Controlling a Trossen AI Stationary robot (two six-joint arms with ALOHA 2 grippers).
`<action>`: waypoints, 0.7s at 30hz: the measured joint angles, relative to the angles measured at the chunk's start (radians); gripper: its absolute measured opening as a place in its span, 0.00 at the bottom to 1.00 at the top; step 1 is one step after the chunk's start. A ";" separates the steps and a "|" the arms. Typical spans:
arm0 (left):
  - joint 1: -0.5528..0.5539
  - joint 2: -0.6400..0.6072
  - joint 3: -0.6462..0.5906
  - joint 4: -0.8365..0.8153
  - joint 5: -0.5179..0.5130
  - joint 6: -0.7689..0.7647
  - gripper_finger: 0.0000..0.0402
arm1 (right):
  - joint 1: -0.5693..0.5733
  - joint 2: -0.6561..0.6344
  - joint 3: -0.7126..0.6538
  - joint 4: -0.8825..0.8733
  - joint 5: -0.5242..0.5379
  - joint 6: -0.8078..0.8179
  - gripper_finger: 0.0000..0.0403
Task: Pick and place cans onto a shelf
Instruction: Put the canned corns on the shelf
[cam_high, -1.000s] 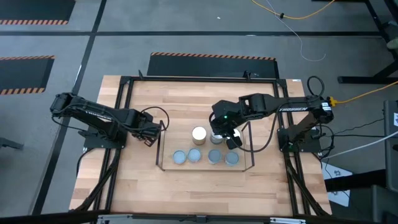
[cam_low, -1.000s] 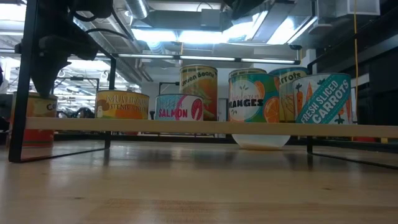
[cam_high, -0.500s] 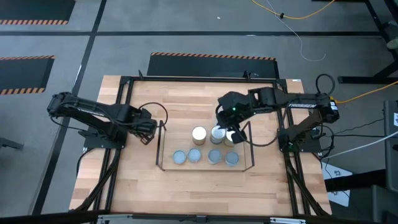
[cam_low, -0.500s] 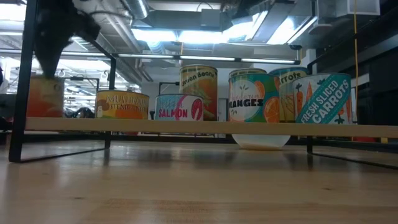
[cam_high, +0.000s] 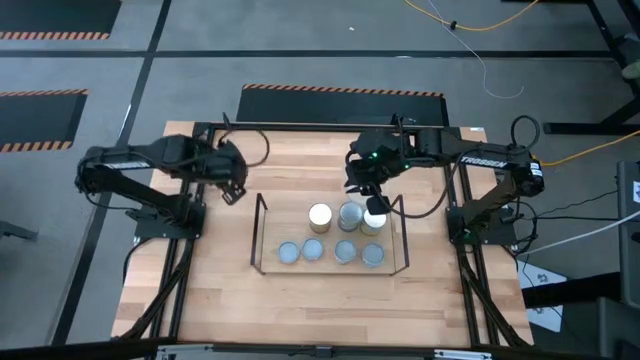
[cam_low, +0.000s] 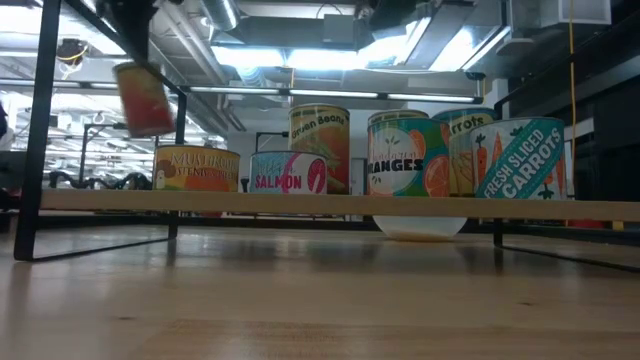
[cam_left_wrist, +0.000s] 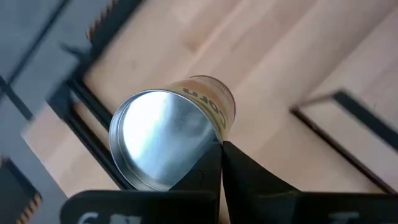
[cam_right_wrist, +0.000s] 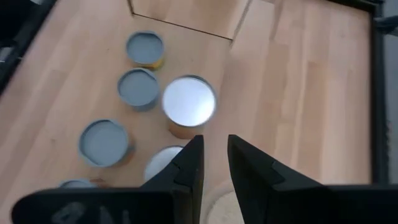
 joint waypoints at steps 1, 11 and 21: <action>0.018 0.000 0.020 0.002 -0.018 0.036 0.00 | -0.002 0.000 0.000 0.001 -0.017 0.000 0.19; 0.155 0.001 0.096 0.271 -0.039 0.519 0.00 | -0.003 0.000 0.000 0.035 -0.043 -0.021 0.19; 0.148 0.092 0.097 0.496 0.272 0.880 0.00 | -0.003 0.000 0.000 0.038 -0.043 -0.016 0.19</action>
